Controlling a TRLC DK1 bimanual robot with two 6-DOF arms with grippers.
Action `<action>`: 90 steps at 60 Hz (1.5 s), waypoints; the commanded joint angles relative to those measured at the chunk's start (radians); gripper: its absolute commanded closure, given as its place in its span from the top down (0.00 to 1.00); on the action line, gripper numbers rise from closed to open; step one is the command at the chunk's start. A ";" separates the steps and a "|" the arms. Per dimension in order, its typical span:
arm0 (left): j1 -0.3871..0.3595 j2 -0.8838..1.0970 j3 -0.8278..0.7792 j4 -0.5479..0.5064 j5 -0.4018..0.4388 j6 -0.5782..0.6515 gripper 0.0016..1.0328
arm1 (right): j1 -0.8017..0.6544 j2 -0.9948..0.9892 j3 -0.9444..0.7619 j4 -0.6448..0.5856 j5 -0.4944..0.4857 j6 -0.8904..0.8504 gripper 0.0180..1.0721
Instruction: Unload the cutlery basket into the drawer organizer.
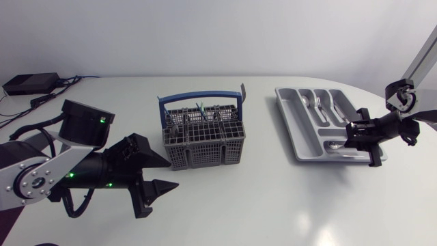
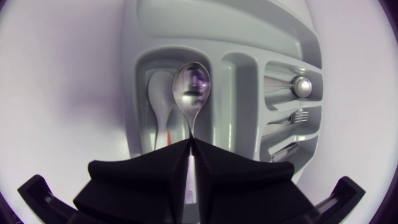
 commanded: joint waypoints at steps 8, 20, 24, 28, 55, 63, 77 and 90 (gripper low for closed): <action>0.015 -0.013 0.025 -0.021 0.000 -0.016 0.67 | 0.047 -0.061 -0.085 0.031 0.020 0.005 0.55; 0.038 -0.029 0.025 -0.032 0.002 -0.006 0.67 | 0.156 -0.208 -0.110 -0.035 0.019 0.157 0.78; 0.047 -0.033 0.025 -0.035 0.004 -0.003 0.67 | 0.206 -0.260 -0.108 -0.052 0.019 0.238 0.80; 0.055 -0.038 0.027 -0.038 0.005 -0.001 0.67 | 0.265 -0.288 -0.070 -0.112 0.019 0.351 0.82; 0.150 -0.029 0.053 -0.037 0.046 0.004 0.67 | 0.731 -0.294 0.164 -0.370 0.002 1.052 0.82; 0.175 -0.012 0.059 -0.029 0.063 0.004 0.67 | 0.852 -0.236 0.265 -0.422 -0.043 1.229 0.82; 0.199 0.034 0.053 0.015 0.102 0.002 0.67 | 0.961 -0.115 0.433 -0.457 -0.147 1.444 0.82; 0.261 0.082 0.049 0.055 0.172 0.020 0.67 | 0.989 -0.003 0.542 -0.447 -0.251 1.606 0.81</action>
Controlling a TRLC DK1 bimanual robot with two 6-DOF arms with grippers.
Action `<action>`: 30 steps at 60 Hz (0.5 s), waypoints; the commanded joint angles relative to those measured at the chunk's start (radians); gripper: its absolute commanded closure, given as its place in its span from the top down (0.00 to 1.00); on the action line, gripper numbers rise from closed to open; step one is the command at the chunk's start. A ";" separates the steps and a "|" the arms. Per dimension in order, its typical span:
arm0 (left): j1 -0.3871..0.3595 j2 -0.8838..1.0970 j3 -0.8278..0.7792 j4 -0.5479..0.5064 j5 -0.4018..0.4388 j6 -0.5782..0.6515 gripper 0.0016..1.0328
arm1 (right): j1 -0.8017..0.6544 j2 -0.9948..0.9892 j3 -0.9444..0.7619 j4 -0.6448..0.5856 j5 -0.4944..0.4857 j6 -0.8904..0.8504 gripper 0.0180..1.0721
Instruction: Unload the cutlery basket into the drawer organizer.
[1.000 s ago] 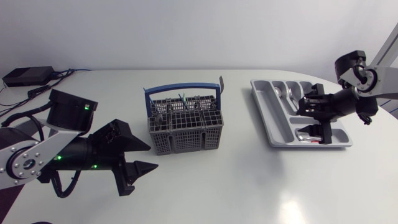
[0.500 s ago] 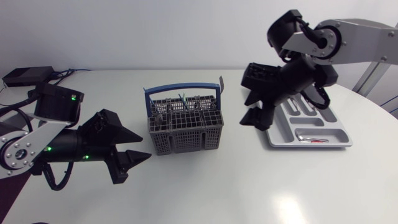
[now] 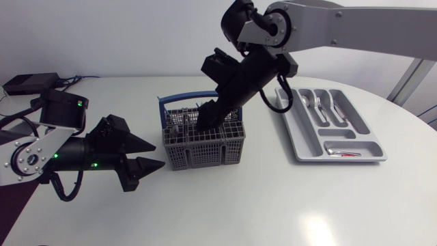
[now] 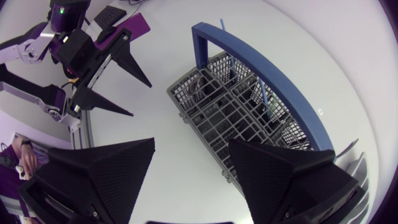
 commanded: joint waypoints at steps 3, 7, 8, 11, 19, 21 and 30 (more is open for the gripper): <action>0.036 0.036 0.015 0.018 0.039 0.024 0.67 | 0.015 0.060 0.050 0.004 -0.043 0.114 0.81; 0.044 0.053 0.015 0.028 0.050 0.032 0.67 | 0.030 0.082 0.051 0.030 -0.060 0.152 0.81; 0.049 0.056 0.015 0.029 0.055 0.035 0.67 | 0.033 0.085 0.051 0.041 -0.062 0.163 0.81; 0.058 0.066 0.015 0.035 0.061 0.039 0.67 | 0.043 0.092 0.047 0.068 -0.065 0.191 0.81; 0.072 0.089 0.008 0.060 0.082 0.042 0.67 | 0.062 0.112 0.040 0.142 -0.070 0.260 0.72; 0.072 0.093 0.007 0.067 0.082 0.042 0.67 | 0.064 0.117 0.036 0.162 -0.070 0.280 0.70; 0.075 0.119 0.002 0.094 0.088 0.042 0.67 | 0.069 0.128 0.005 0.269 -0.060 0.356 0.59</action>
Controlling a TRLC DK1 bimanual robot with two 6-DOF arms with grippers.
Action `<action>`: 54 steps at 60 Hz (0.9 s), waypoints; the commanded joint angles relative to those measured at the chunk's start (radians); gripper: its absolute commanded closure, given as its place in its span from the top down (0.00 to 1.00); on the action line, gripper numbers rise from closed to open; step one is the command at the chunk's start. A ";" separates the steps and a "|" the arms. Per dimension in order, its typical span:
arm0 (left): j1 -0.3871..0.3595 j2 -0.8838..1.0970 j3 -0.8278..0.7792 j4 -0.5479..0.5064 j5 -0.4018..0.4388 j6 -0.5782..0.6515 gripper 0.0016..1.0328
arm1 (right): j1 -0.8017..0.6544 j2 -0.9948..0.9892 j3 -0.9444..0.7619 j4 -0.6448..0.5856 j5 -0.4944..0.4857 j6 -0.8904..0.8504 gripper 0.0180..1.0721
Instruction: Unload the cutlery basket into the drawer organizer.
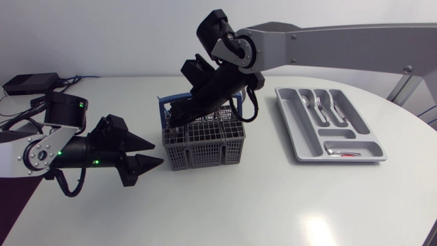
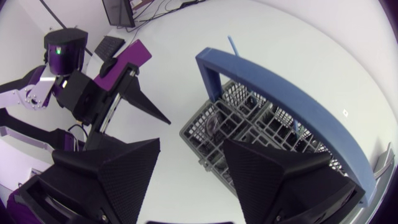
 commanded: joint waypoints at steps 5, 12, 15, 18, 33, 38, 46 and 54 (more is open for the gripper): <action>0.008 0.037 -0.001 0.030 0.019 0.018 0.67 | 0.012 0.027 -0.039 0.075 0.023 0.091 0.59; 0.008 0.049 -0.004 0.048 0.021 0.018 0.67 | 0.019 0.036 -0.065 0.119 0.052 0.122 0.59; 0.008 0.057 -0.004 0.056 0.024 0.018 0.67 | 0.021 0.039 -0.074 0.133 0.066 0.133 0.58; 0.013 0.062 -0.004 0.062 0.025 0.018 0.67 | 0.021 0.040 -0.083 0.151 0.078 0.143 0.55; 0.025 0.080 -0.005 0.077 0.039 0.018 0.67 | 0.039 0.053 -0.143 0.219 0.135 0.174 0.50; 0.027 0.083 -0.007 0.082 0.045 0.020 0.67 | 0.044 0.051 -0.163 0.243 0.136 0.185 0.46; 0.027 0.091 -0.012 0.091 0.045 0.018 0.67 | 0.059 0.036 -0.189 0.289 0.153 0.199 0.42; 0.025 0.094 -0.015 0.096 0.045 0.017 0.67 | 0.075 0.028 -0.209 0.331 0.176 0.214 0.42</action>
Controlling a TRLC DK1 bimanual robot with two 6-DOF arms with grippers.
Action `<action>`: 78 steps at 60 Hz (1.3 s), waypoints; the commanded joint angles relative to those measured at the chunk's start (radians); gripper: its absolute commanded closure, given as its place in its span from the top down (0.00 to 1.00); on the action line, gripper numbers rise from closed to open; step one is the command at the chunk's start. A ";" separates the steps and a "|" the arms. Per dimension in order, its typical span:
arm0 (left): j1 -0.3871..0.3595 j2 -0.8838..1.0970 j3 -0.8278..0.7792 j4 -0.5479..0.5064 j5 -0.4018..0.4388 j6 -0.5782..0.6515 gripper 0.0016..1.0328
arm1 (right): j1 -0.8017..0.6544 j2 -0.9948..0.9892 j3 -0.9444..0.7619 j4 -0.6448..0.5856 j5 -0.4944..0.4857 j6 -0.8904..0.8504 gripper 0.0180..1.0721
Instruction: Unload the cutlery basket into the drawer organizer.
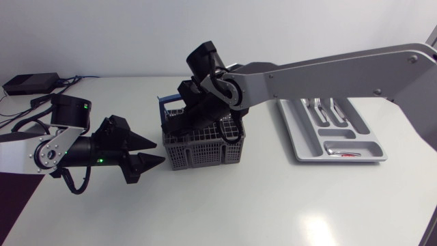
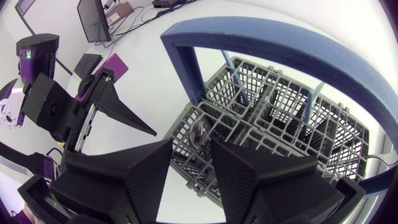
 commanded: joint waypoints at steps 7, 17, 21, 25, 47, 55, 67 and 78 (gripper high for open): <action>0.006 0.020 -0.019 0.013 0.016 0.015 0.67 | 0.022 -0.001 -0.046 0.048 0.025 0.049 0.32; 0.007 0.020 -0.025 0.016 0.016 0.015 0.67 | 0.024 -0.011 -0.072 0.083 0.038 0.049 0.23; 0.007 0.020 -0.030 0.019 0.016 0.015 0.67 | 0.024 -0.018 -0.090 0.109 0.040 0.051 0.18; 0.006 0.020 -0.031 0.019 0.016 0.016 0.67 | 0.019 -0.030 -0.110 0.138 0.038 0.051 0.13; 0.001 0.012 -0.046 0.019 0.016 0.013 0.67 | 0.010 -0.066 -0.151 0.195 0.034 0.045 0.06; 0.000 0.003 -0.048 0.019 0.016 0.010 0.67 | 0.014 -0.095 -0.168 0.207 0.031 0.039 0.06; -0.007 -0.006 -0.049 0.019 0.016 0.005 0.67 | 0.031 -0.132 -0.190 0.224 0.031 0.026 0.06; -0.010 -0.017 -0.051 0.019 0.016 -0.002 0.67 | 0.047 -0.176 -0.213 0.247 0.031 0.011 0.06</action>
